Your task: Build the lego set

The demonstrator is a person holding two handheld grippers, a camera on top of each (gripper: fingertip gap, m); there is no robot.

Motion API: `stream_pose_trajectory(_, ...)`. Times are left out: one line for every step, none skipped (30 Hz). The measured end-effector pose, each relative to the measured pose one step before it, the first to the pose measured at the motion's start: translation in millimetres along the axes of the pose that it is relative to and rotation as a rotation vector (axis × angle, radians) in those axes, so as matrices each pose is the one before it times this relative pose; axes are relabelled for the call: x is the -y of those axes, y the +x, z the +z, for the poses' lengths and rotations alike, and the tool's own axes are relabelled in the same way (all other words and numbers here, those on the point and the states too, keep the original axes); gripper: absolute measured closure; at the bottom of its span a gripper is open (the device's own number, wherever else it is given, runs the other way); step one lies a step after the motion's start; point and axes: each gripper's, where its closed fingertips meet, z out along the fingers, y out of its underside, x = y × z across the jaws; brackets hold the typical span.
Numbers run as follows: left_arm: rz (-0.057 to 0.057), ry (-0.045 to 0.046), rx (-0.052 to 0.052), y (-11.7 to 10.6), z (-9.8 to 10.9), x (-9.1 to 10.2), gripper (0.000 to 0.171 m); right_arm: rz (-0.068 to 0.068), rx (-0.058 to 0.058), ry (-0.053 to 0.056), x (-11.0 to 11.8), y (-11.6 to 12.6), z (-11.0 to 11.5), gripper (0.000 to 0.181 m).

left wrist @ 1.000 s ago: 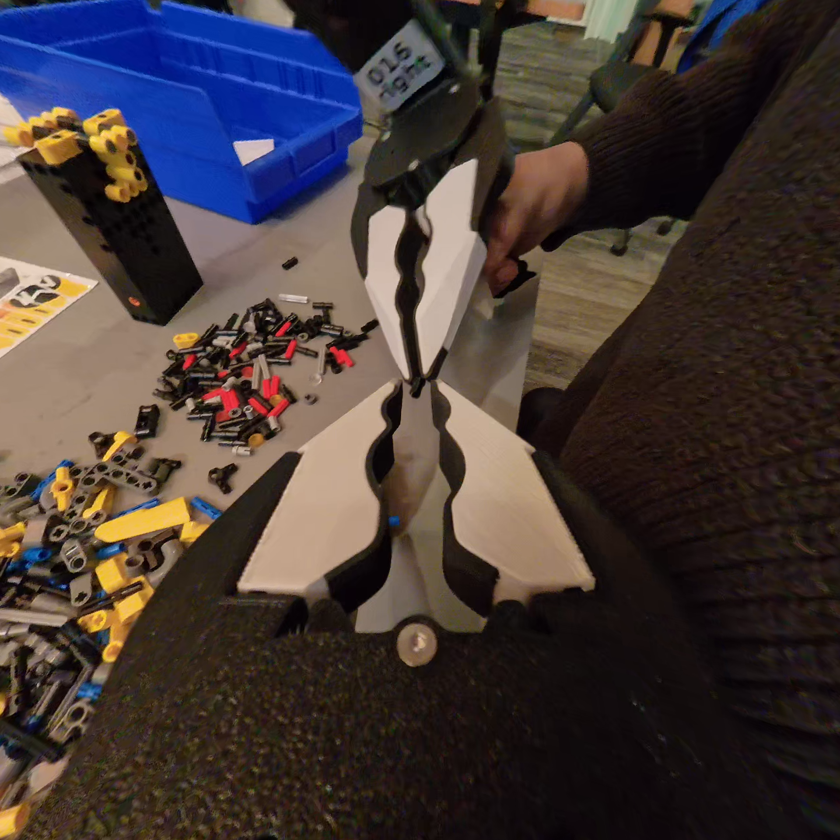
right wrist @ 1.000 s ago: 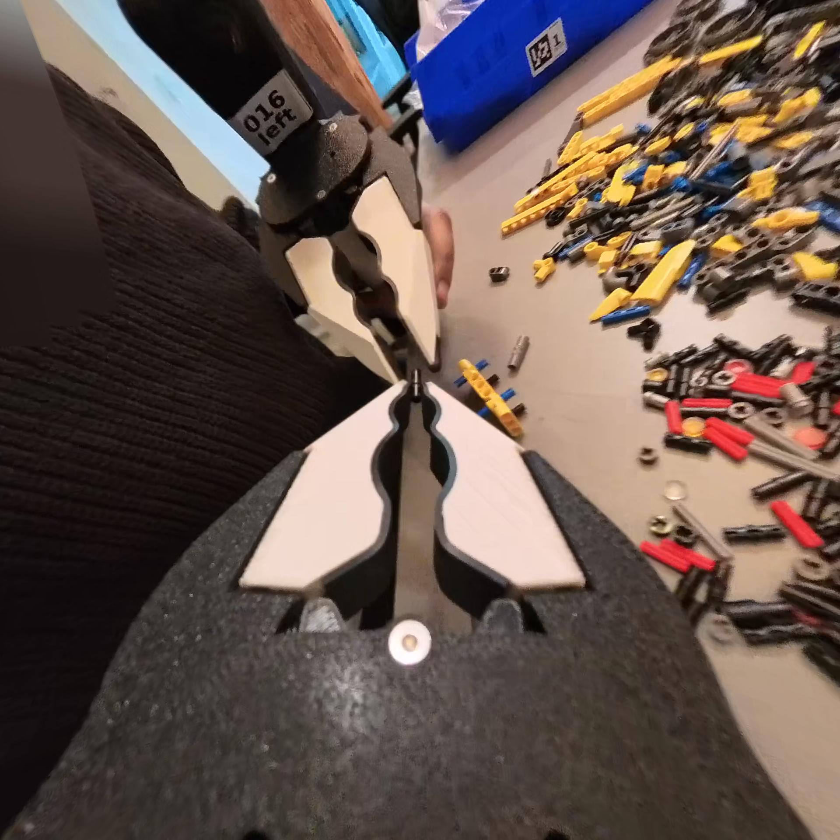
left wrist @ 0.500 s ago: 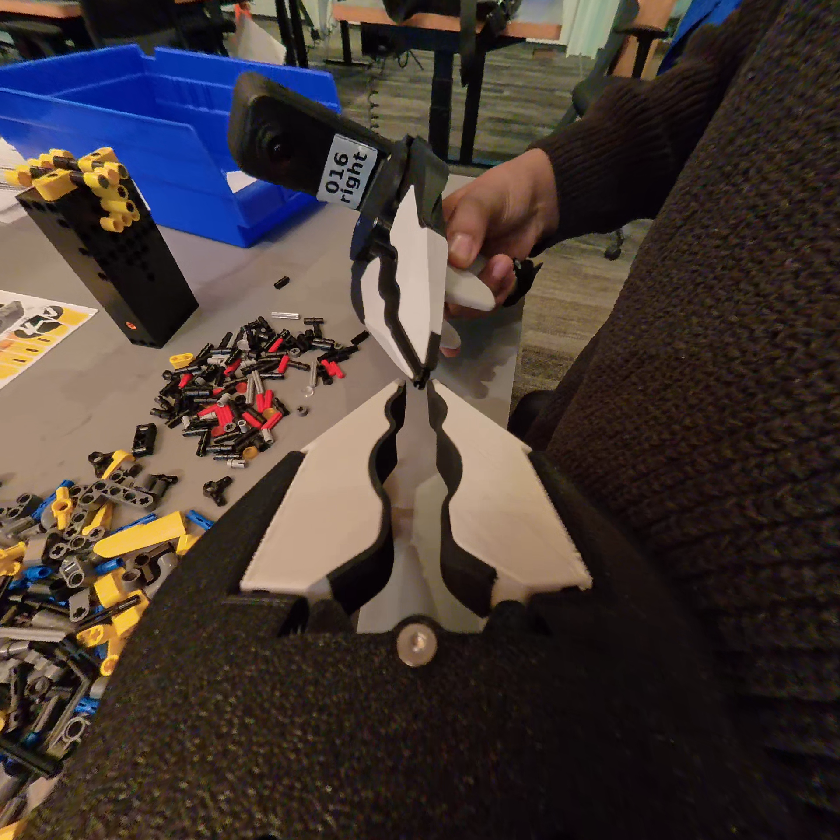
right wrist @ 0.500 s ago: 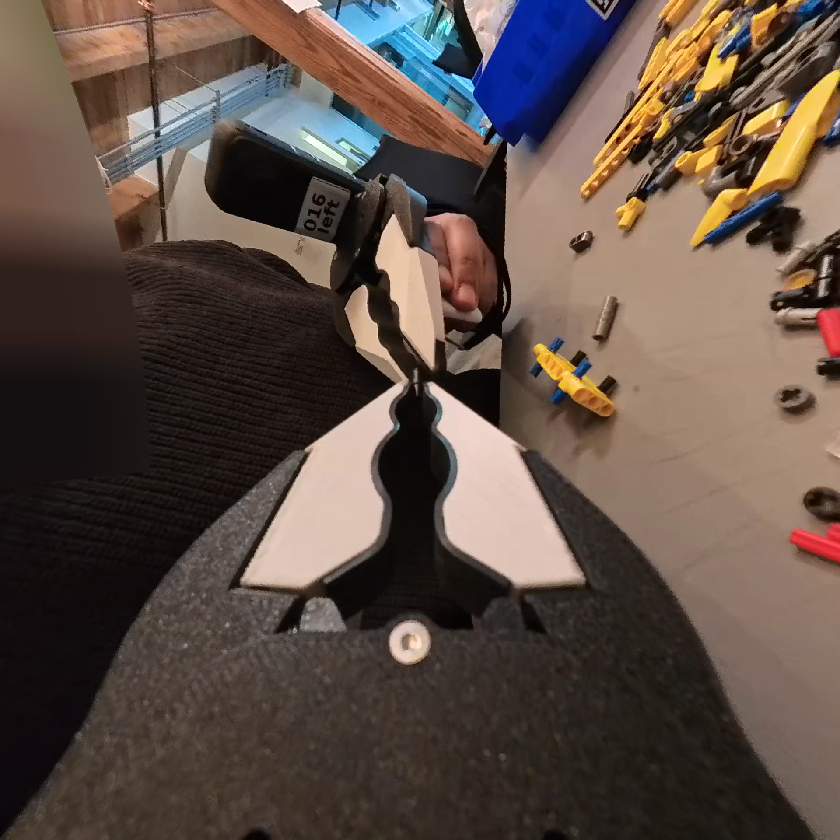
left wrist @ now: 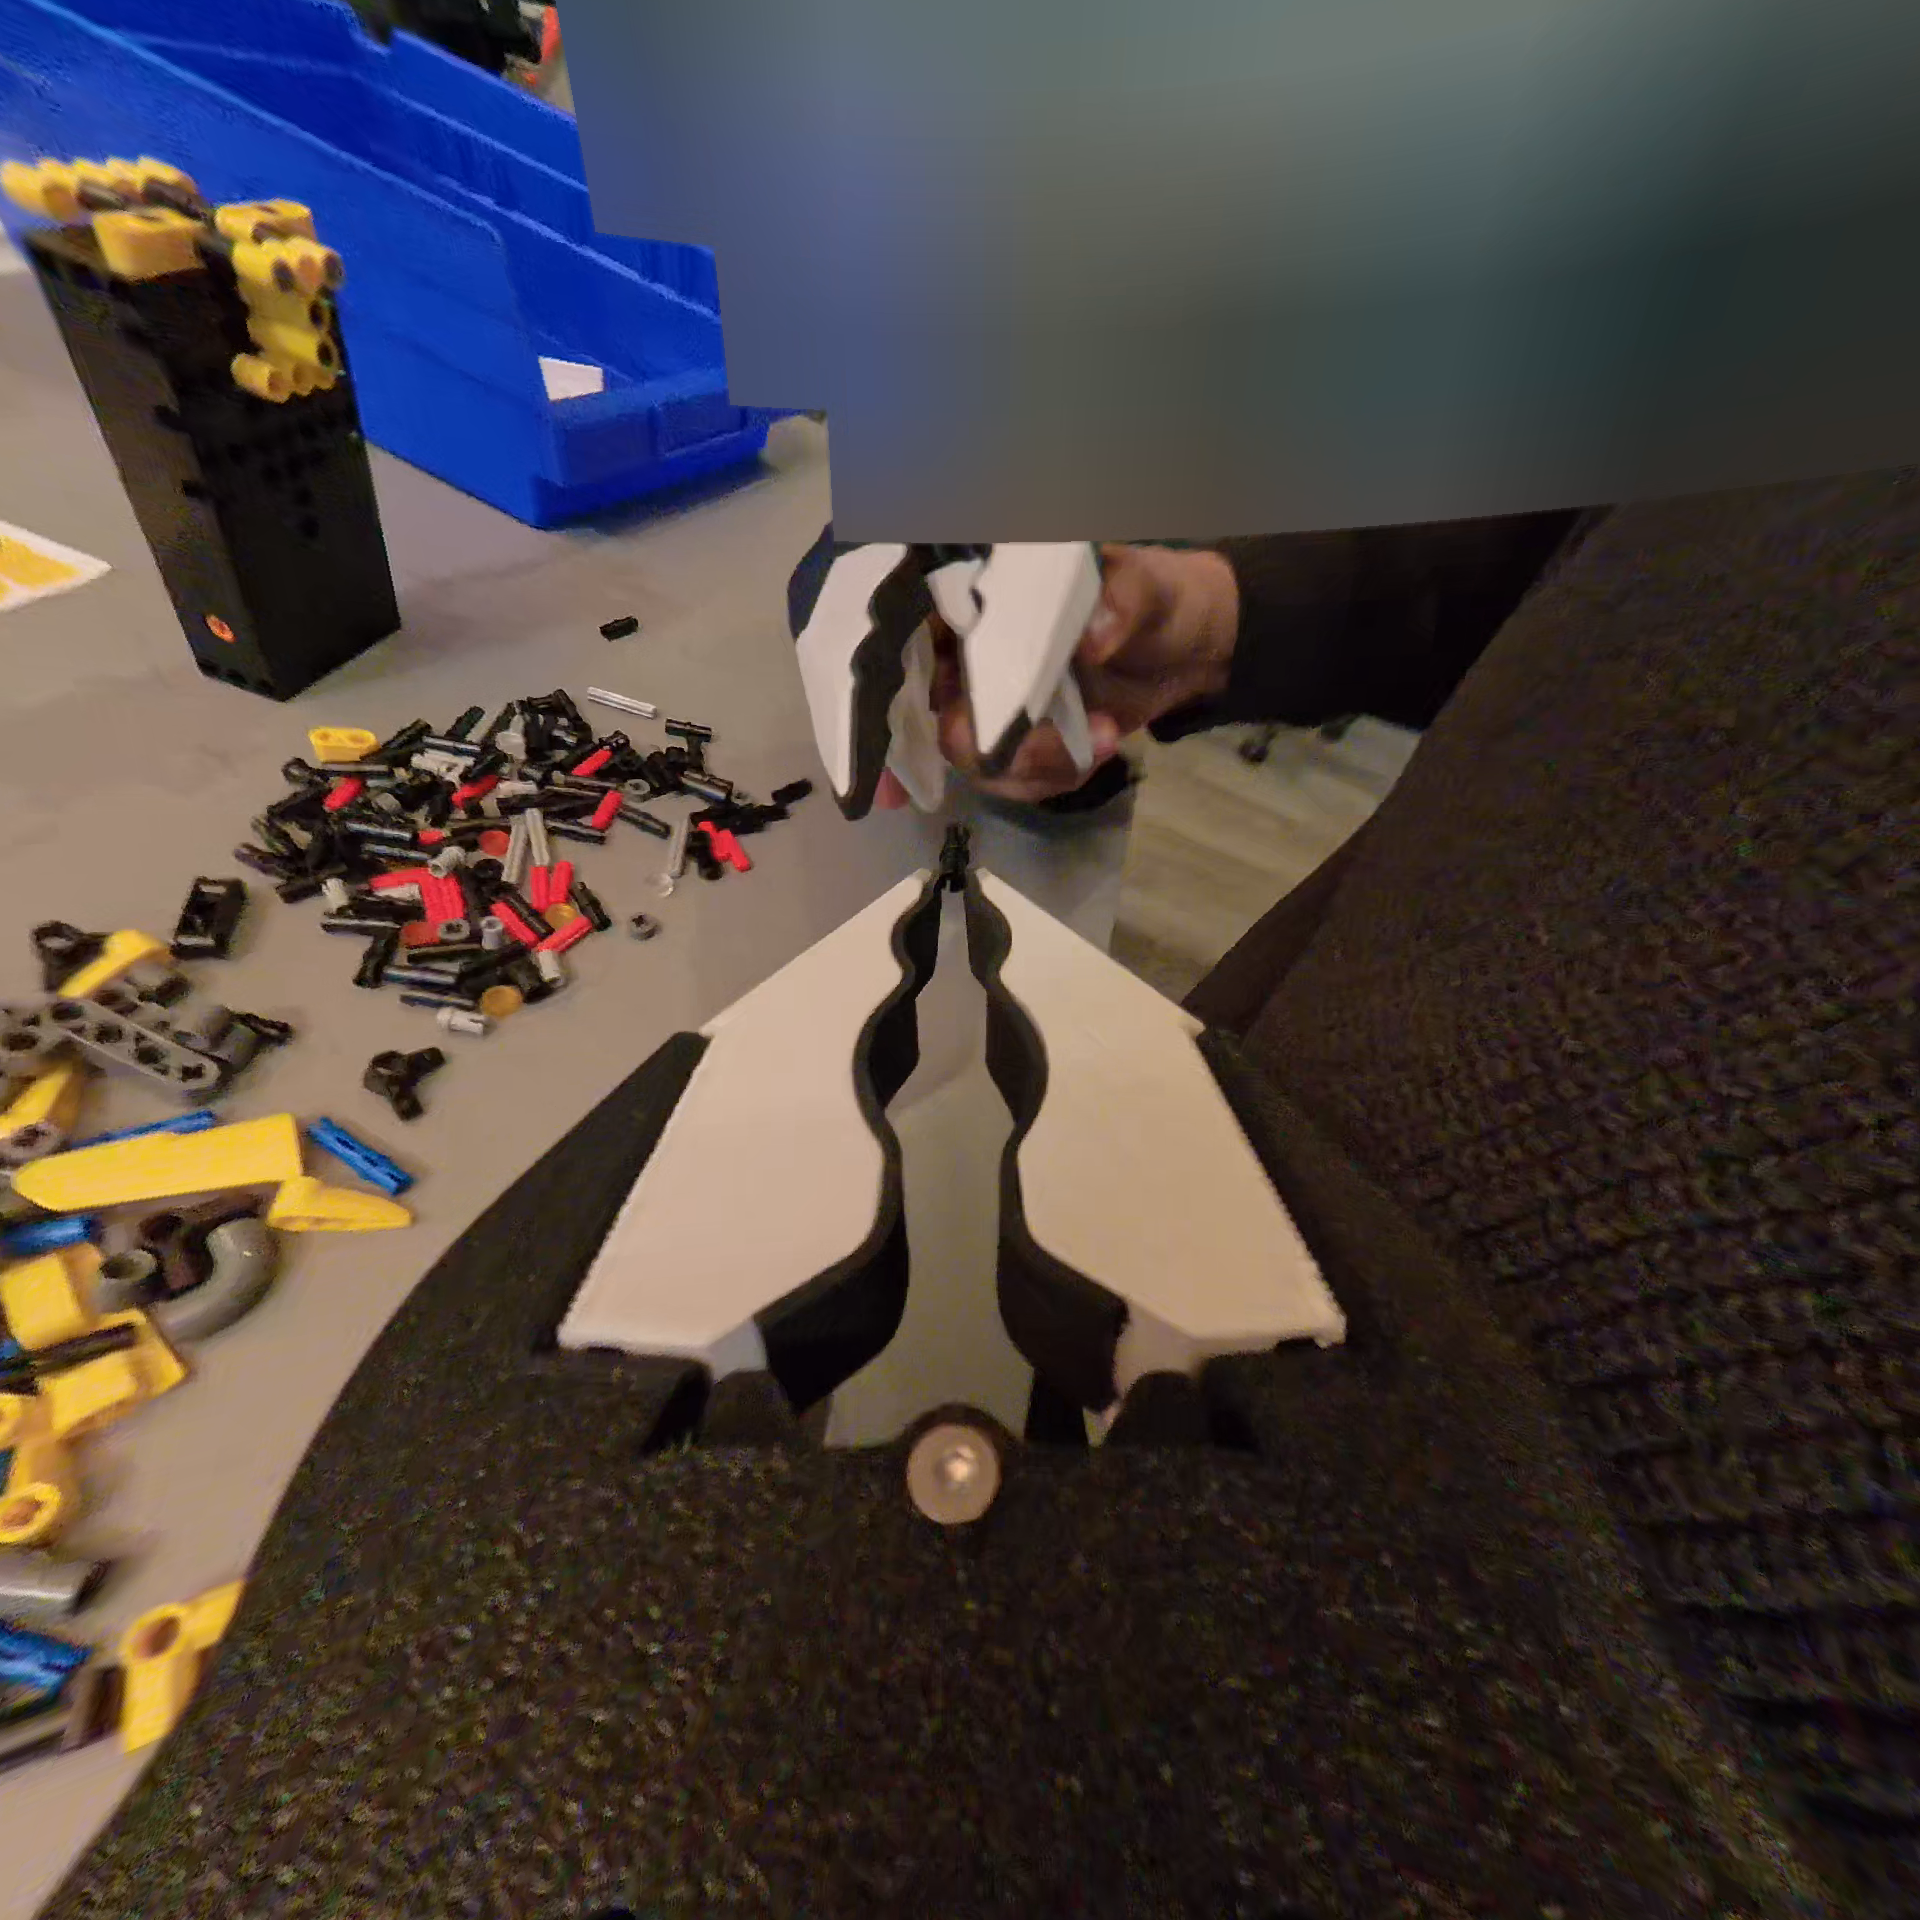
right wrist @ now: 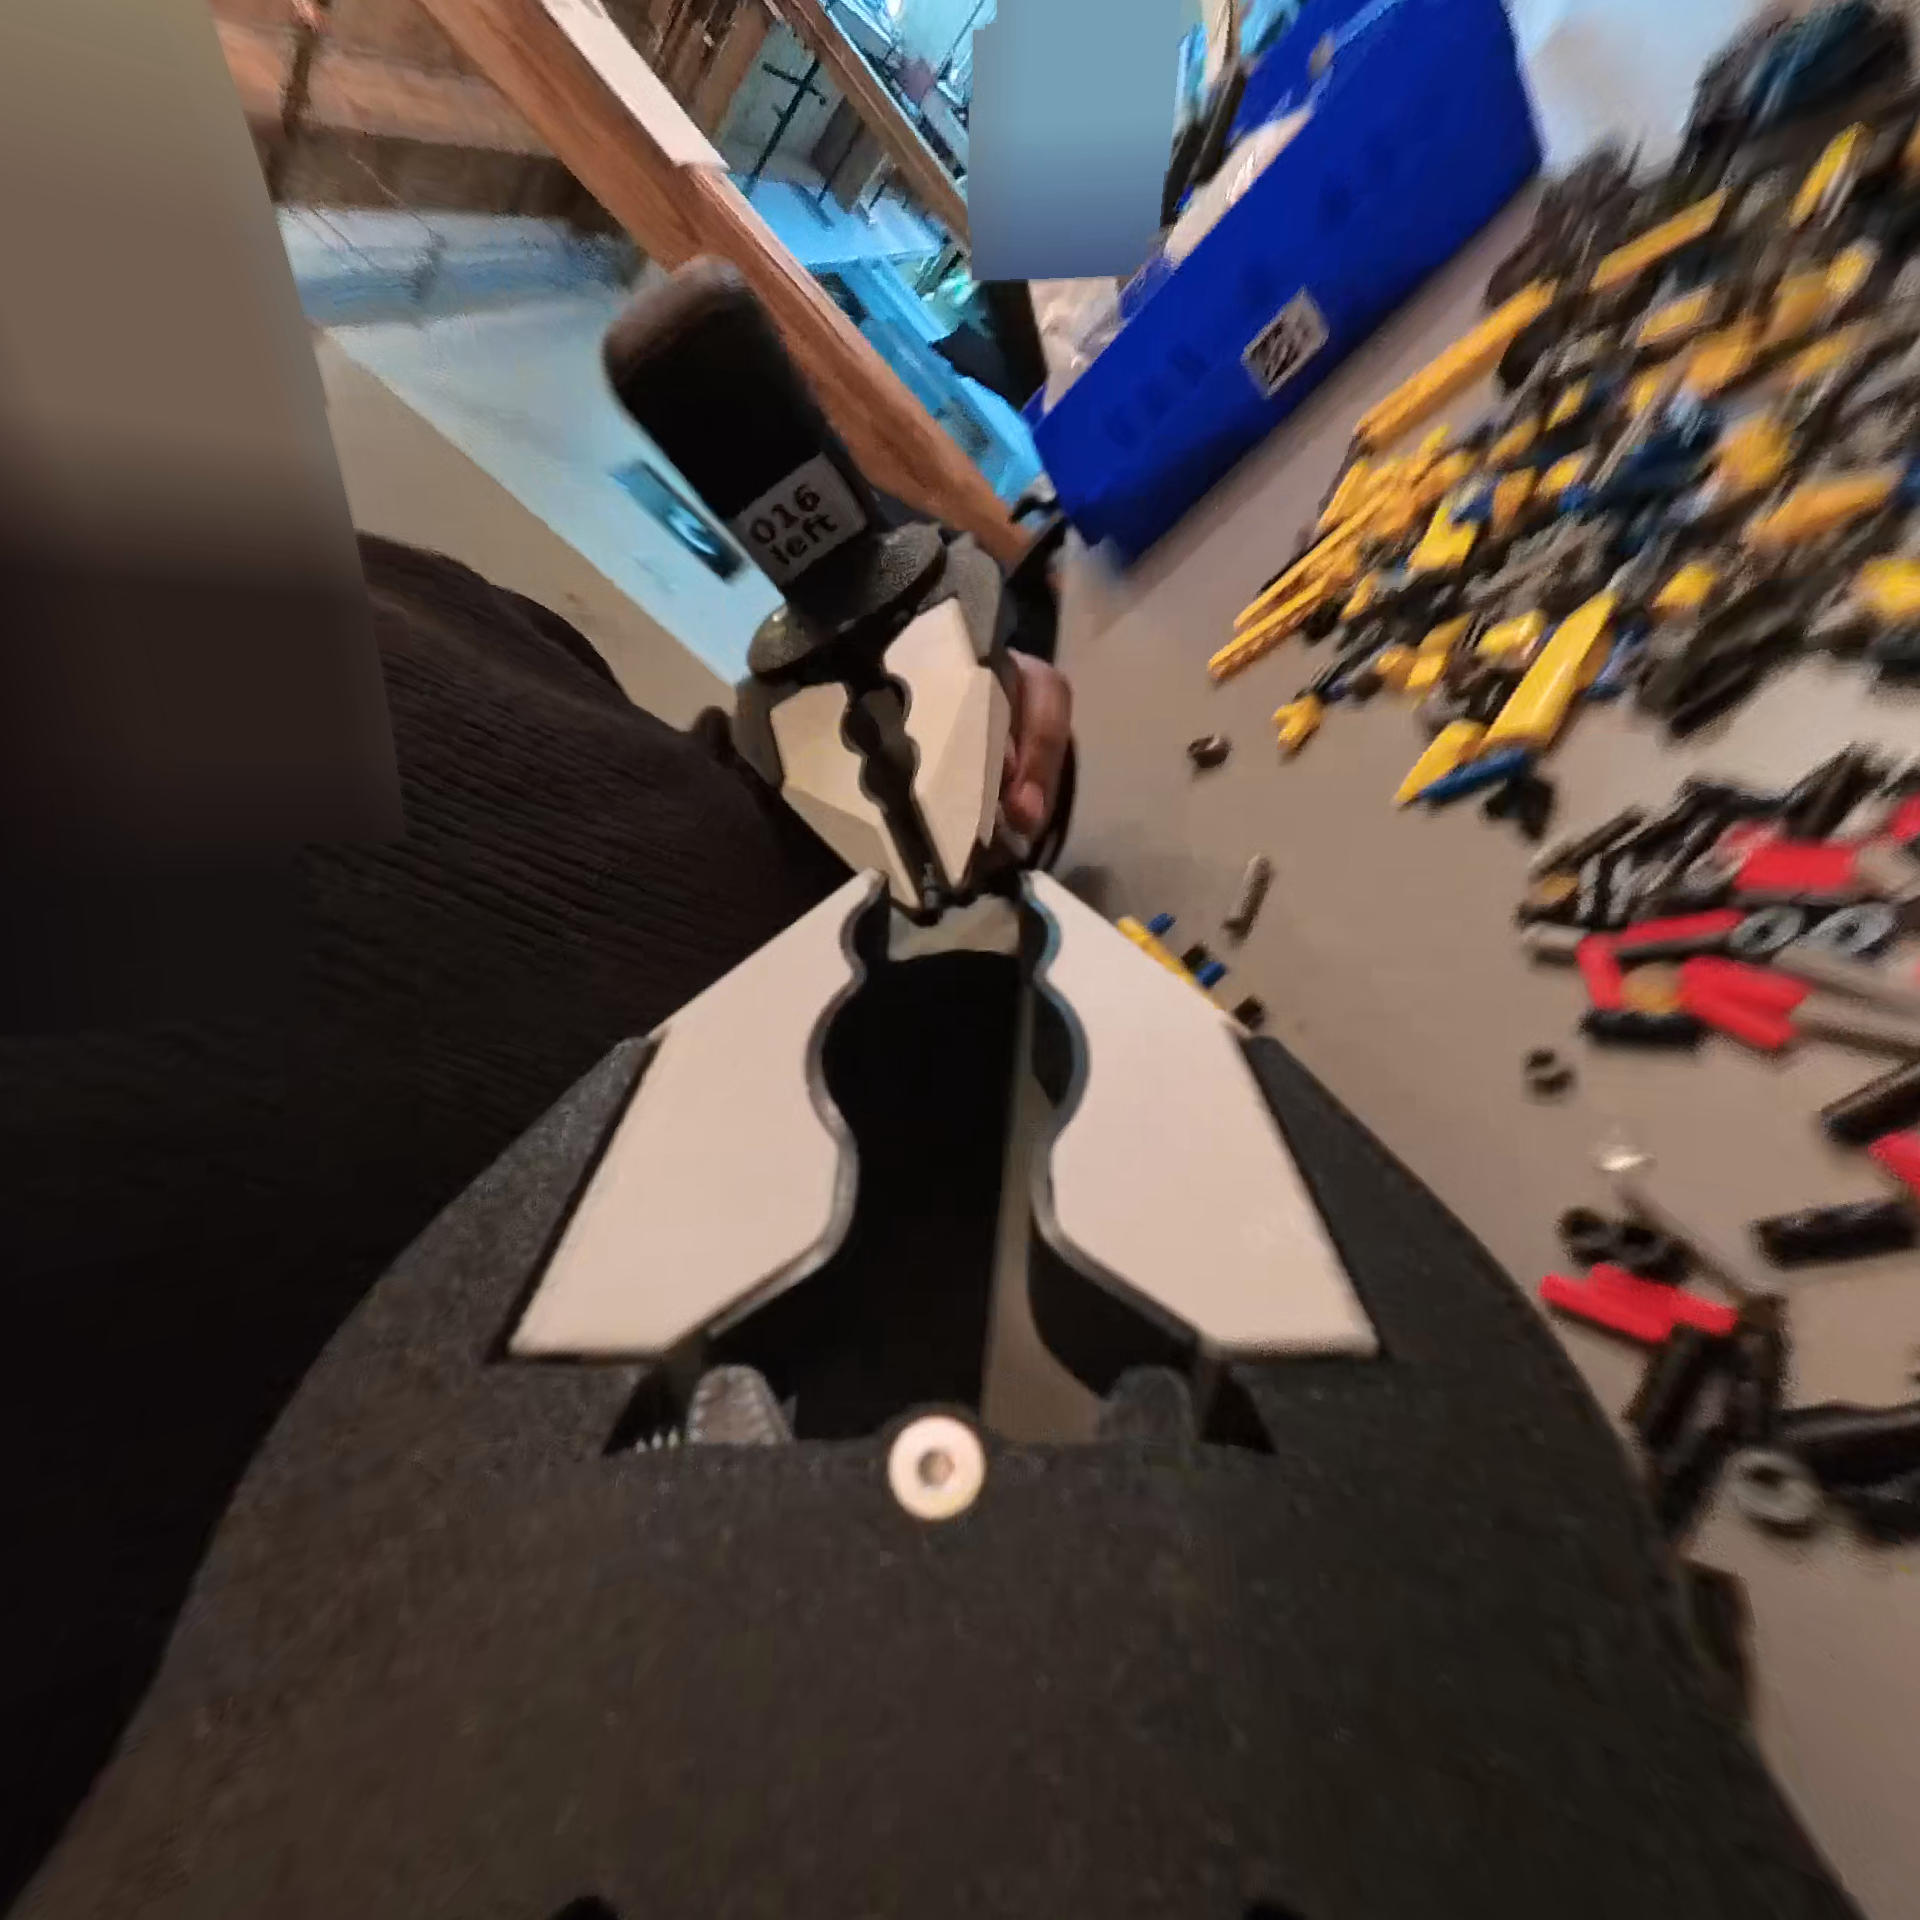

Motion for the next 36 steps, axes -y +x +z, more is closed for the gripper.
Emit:
stream_pose_trajectory(-0.0454,0.02573,-0.0165,-0.34,-1.24,3.37,0.168,-0.1015,-0.0344,-0.0051,1.45,-1.6,-0.18,0.156)
stream_pose_trajectory(-0.0388,0.02797,-0.0182,0.78,-1.3,4.02,0.168,-0.0868,-0.0243,-0.006,1.66,-3.02,0.65,0.155)
stream_pose_trajectory(-0.0303,0.02208,-0.0195,1.87,-0.72,3.46,0.168,-0.0645,-0.0134,-0.0051,2.11,-3.67,1.43,0.156)
stream_pose_trajectory(-0.0182,0.01139,-0.0155,1.87,-0.09,1.99,0.168,-0.0442,-0.0094,-0.0062,1.85,-2.71,1.66,0.156)
stream_pose_trajectory(-0.0046,0.0024,-0.0063,1.23,0.34,0.58,0.168,-0.0307,-0.0088,-0.0053,1.58,-1.18,1.35,0.157)
stream_pose_trajectory(0.0041,0.00079,-0.0011,0.83,0.34,0.23,0.168,-0.0219,-0.0014,0.0001,1.74,-1.35,0.71,0.158)
stream_pose_trajectory(0.003,0.00048,-0.0038,1.14,0.55,0.07,0.168,-0.0141,0.0064,0.006,2.2,-1.58,0.05,0.162)
stream_pose_trajectory(-0.0054,0.00439,-0.0097,1.72,0.44,0.64,0.168,-0.0086,0.0092,0.0088,2.22,-1.53,-0.2,0.167)
stream_pose_trajectory(-0.018,0.012,-0.015,2.08,0.12,1.7,0.168,-0.0064,0.0098,0.0035,1.24,-1.41,-0.06,0.171)
stream_pose_trajectory(-0.0271,0.01608,-0.0217,2.33,-0.2,2.29,0.168,-0.0082,0.0076,-0.0029,0.21,-1.22,0.26,0.171)
stream_pose_trajectory(-0.0276,0.01472,-0.0172,1.27,-0.41,2.0,0.168,-0.0119,0.0051,-0.0037,-0.02,-1.31,0.43,0.171)
stream_pose_trajectory(-0.0206,0.01316,-0.0103,0.31,-0.56,1.68,0.168,-0.0141,0.0049,-0.0022,0.12,-1.69,0.49,0.171)
stream_pose_trajectory(-0.0087,0.00781,-0.0045,-0.1,-0.6,0.7,0.168,-0.014,0.0023,-0.0019,0.39,-1.4,0.64,0.171)
stream_pose_trajectory(0.0011,0.002,0.001,-0.5,-0.34,-0.15,0.168,-0.0128,-0.0015,-0.0033,0.04,-0.9,0.7,0.171)
stream_pose_trajectory(0.0013,-0.00121,-0.0028,0.31,-0.06,-0.41,0.168,-0.0121,-0.0045,-0.0057,-0.24,-0.18,0.77,0.171)
stream_pose_trajectory(-0.0036,-0.00075,-0.0066,0.92,0.21,-0.17,0.168,-0.012,-0.0055,-0.0062,-0.29,-0.03,0.58,0.173)
stream_pose_trajectory(-0.0042,-0.00044,-0.0064,0.87,0.32,-0.32,0.168,-0.0118,-0.0057,-0.0037,0.21,0.21,0.4,0.175)
stream_pose_trajectory(-0.0038,0.00323,-0.005,0.57,0.05,0.34,0.168,-0.0104,-0.0031,-0.0013,0.43,-0.19,0.15,0.176)
stream_pose_trajectory(-0.0061,0.00068,-0.006,0.24,-0.15,0.17,0.168,-0.007,-0.0002,-0.0011,0.59,-0.28,0.06,0.176)
stream_pose_trajectory(-0.0057,-0.00171,-0.0058,0.17,-0.18,-0.14,0.168,-0.0046,0.0003,-0.0031,0.03,-0.16,0.27,0.176)
stream_pose_trajectory(-0.0044,-0.0026,-0.0042,-0.03,-0.23,-0.34,0.168,-0.0049,0.0,-0.0031,-0.1,-0.21,0.27,0.176)
stream_pose_trajectory(-0.007,-0.00269,-0.0062,0.33,0.04,-0.4,0.168,-0.0069,0.0004,-0.0014,-0.22,-0.32,0.26,0.176)
stream_pose_trajectory(-0.0095,-0.00251,-0.0065,0.35,-0.11,-0.46,0.168,-0.0063,0.001,0.0003,-0.09,-0.41,0.25,0.176)
stream_pose_trajectory(-0.0094,-0.00272,0.0006,-0.49,-0.1,-0.48,0.168,-0.0027,-0.0003,-0.0014,-0.33,-0.12,0.24,0.176)
stream_pose_trajectory(-0.0069,-0.008,0.002,-0.42,0.23,-1.26,0.167,-0.0002,0.0,-0.0061,-1.03,-0.14,0.14,0.177)
stream_pose_trajectory(-0.0031,-0.01375,0.0063,-0.77,0.33,-2.17,0.167,0.0025,0.0015,-0.0118,-1.78,-0.06,0.0,0.177)
stream_pose_trajectory(0.0029,-0.01228,0.0235,-2.64,0.33,-1.64,0.167,0.0061,-0.0045,-0.0164,-2.2,0.82,0.02,0.177)
stream_pose_trajectory(0.0121,-0.00873,0.0342,-3.72,-0.01,-0.79,0.166,0.0116,-0.0128,-0.0162,-2.32,2.27,-0.09,0.177)
stream_pose_trajectory(0.0179,-0.01051,0.0348,-3.82,-0.74,-0.7,0.164,0.0163,-0.0121,-0.012,-1.78,2.5,-0.54,0.177)
stream_pose_trajectory(0.0223,-0.01329,0.049,-6.19,-1.15,-0.47,0.153,0.0161,-0.0112,-0.0067,-1.22,2.86,-1.33,0.177)
stream_pose_trajectory(0.0309,-0.02252,0.0733,-9.85,-1.46,-1.7,0.139,0.0172,-0.0163,-0.0081,-1.87,4.32,-2.23,0.177)
stream_pose_trajectory(0.0366,-0.03115,0.084,-11.38,-1.52,-3.17,0.137,0.0182,-0.0212,-0.0137,-3.07,5.62,-2.62,0.177)
stream_pose_trajectory(0.0448,-0.03568,0.0832,-10.84,-0.95,-4.26,0.136,0.017,-0.0226,-0.0144,-3.65,5.91,-2.55,0.177)
stream_pose_trajectory(0.0547,-0.03968,0.0628,-7.14,0.15,-5.74,0.133,0.0189,-0.0192,-0.0112,-3.72,5.43,-2.37,0.177)
stream_pose_trajectory(0.0561,-0.05202,0.0444,-3.94,1.71,-8.21,0.132,0.0231,-0.0133,-0.009,-3.64,4.33,-1.53,0.177)
stream_pose_trajectory(0.0488,-0.05669,0.0397,-2.77,3.28,-9.37,0.132,0.0229,-0.0071,-0.0074,-3.51,3.12,-0.74,0.178)
